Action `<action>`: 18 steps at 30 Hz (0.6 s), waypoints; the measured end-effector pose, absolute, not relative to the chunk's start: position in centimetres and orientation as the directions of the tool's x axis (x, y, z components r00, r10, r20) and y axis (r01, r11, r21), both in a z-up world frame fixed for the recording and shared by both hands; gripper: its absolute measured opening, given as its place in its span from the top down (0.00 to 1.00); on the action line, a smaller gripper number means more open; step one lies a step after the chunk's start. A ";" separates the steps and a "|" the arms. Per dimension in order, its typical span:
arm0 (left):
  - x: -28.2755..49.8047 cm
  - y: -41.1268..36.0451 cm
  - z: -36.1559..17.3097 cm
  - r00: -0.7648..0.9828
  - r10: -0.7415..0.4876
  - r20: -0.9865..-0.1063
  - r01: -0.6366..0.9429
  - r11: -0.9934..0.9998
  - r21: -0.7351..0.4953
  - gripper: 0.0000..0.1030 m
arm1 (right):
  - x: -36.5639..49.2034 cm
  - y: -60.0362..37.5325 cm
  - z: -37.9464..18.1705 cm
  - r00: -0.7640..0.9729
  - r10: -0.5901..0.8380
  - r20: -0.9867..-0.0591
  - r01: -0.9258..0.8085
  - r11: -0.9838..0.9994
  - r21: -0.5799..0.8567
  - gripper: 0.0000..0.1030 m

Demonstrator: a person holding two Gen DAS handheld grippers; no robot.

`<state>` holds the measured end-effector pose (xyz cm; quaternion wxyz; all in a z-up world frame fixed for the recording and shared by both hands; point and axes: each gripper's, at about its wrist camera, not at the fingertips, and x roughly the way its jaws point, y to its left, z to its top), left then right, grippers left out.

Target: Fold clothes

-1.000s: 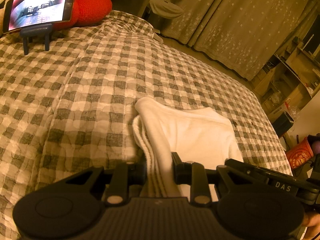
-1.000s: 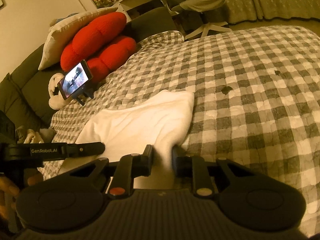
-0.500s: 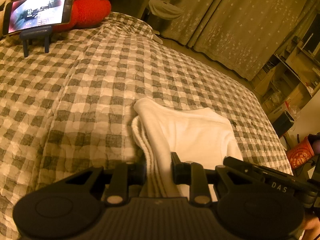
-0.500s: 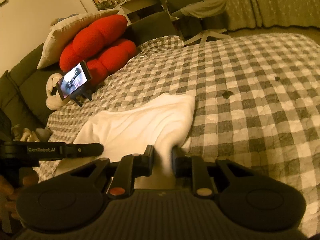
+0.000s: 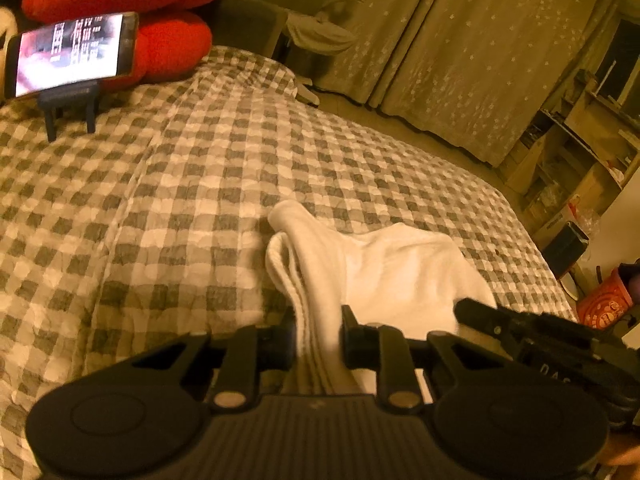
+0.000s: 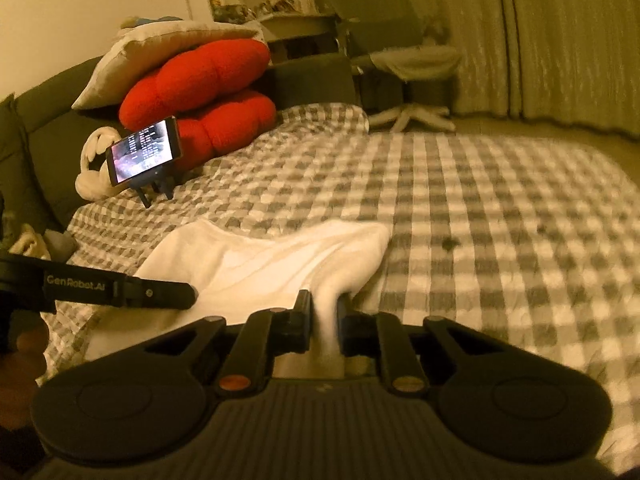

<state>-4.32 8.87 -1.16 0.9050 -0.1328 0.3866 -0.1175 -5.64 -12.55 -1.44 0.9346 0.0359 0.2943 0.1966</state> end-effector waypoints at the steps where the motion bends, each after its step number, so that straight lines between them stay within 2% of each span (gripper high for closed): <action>1: -4.4 8.8 -1.0 0.680 -0.312 -0.664 0.113 0.939 -0.326 0.80 | -5.7 -12.3 -1.2 0.759 0.383 -0.526 -0.351 0.922 0.165 0.85; 18: -6.3 7.3 0.6 0.752 -0.284 -0.595 0.157 0.954 -0.257 0.81 | -6.2 -12.2 0.4 0.826 0.344 -0.446 -0.353 0.933 0.067 0.87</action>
